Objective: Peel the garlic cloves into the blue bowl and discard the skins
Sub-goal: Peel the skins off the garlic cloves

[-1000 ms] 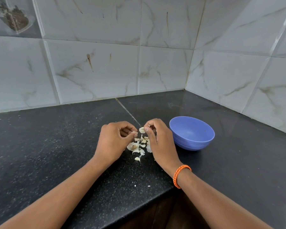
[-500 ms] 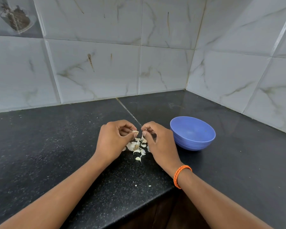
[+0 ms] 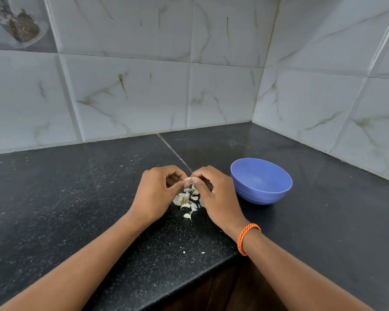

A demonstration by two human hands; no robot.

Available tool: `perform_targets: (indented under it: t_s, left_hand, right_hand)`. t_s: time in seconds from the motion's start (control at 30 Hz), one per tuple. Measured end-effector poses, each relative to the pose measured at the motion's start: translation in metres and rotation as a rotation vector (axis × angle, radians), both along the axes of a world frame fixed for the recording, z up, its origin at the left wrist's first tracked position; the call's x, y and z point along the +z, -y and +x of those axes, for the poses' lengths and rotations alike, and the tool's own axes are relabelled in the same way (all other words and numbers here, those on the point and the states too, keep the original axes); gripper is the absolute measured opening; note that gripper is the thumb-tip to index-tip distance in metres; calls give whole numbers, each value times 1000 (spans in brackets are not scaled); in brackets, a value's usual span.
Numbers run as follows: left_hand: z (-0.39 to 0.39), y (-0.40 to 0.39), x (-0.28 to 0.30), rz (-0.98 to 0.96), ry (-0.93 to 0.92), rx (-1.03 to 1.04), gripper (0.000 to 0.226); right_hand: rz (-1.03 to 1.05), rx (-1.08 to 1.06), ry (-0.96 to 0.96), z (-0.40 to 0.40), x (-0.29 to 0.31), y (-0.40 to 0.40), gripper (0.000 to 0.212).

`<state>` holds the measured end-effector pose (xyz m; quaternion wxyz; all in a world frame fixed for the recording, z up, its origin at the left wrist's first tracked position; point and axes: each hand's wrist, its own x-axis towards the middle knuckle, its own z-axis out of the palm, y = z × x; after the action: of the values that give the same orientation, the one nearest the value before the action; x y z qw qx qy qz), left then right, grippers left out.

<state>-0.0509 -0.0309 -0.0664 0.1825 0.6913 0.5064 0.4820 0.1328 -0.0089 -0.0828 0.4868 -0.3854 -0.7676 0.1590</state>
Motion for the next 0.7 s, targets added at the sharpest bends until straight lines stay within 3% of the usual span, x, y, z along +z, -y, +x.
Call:
perform_targets:
  t_s: [0.37,0.7]
  left_hand:
    - [-2,-3,-4,21,-31,29,11]
    - [-5,-5,-7,52,-90,82,11]
  right_hand:
    - [12,-111,24,1,-3,-3,16]
    - [-53,35,-16,0,0,0,10]
